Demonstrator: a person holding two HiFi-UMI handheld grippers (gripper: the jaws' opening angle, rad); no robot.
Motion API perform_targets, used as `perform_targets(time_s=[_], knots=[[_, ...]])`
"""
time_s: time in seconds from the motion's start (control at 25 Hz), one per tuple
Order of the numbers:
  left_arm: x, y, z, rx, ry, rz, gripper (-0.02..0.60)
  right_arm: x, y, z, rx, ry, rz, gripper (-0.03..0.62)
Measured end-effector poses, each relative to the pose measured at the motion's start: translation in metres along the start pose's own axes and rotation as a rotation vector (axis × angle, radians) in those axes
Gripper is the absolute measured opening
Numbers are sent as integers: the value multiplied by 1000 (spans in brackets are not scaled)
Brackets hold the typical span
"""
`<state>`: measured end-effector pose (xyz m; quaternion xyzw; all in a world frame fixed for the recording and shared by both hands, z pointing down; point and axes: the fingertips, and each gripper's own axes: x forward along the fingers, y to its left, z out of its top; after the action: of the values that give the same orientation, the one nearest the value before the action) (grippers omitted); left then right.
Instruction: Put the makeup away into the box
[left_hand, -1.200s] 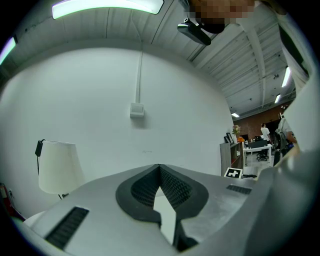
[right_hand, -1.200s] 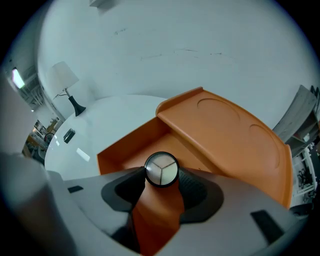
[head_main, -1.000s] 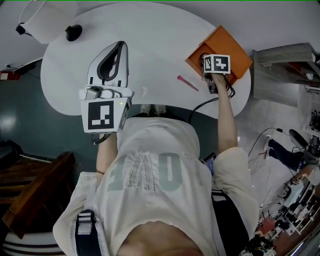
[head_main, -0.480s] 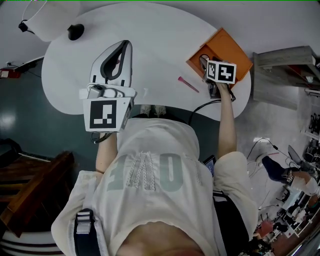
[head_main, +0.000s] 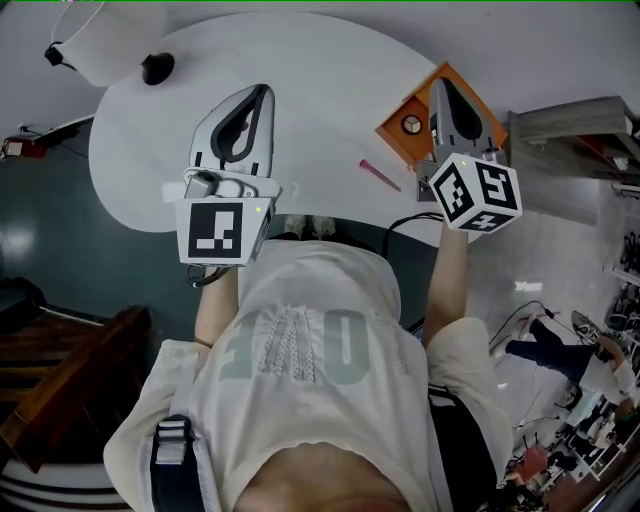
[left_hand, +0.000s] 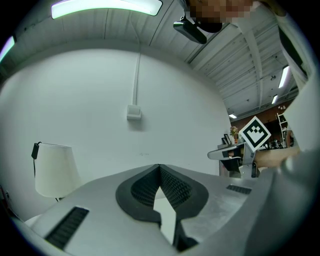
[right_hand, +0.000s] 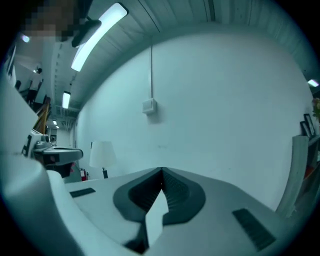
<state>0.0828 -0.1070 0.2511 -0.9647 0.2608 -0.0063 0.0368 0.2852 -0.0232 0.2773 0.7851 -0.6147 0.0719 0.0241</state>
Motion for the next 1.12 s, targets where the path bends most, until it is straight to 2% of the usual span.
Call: perform_targets(time_s=[0.16, 0.36, 0.44, 0.52, 0.56, 0.6, 0.64, 0.76, 0.96, 1.12], knots=[[-3, 2, -1, 4, 8, 8, 6, -16, 22, 22, -46, -68, 40, 5], [-6, 2, 1, -1, 1, 8, 6, -22, 21, 14, -65, -44, 25, 5], [-7, 2, 1, -3, 3, 6, 6, -24, 24, 6, -91, -12, 48, 5], [-6, 2, 0, -5, 4, 5, 6, -23, 36, -13, -156, 85, 135, 5], [-6, 1, 0, -5, 4, 3, 6, -22, 45, -29, -194, 155, 195, 61], [-6, 1, -1, -6, 4, 1, 6, -23, 53, -46, -231, 227, 251, 155], [-7, 1, -1, -8, 5, 0, 6, -24, 59, -65, -268, 296, 294, 170], [-8, 1, -3, -16, 6, -1, 6, -31, 63, -127, -380, 491, 353, 170], [-12, 3, -5, -21, 7, 3, 6, -54, 54, -231, -444, 818, 460, 170], [-15, 6, -6, -20, 9, 13, 6, -68, 42, -286, -554, 1011, 507, 170]])
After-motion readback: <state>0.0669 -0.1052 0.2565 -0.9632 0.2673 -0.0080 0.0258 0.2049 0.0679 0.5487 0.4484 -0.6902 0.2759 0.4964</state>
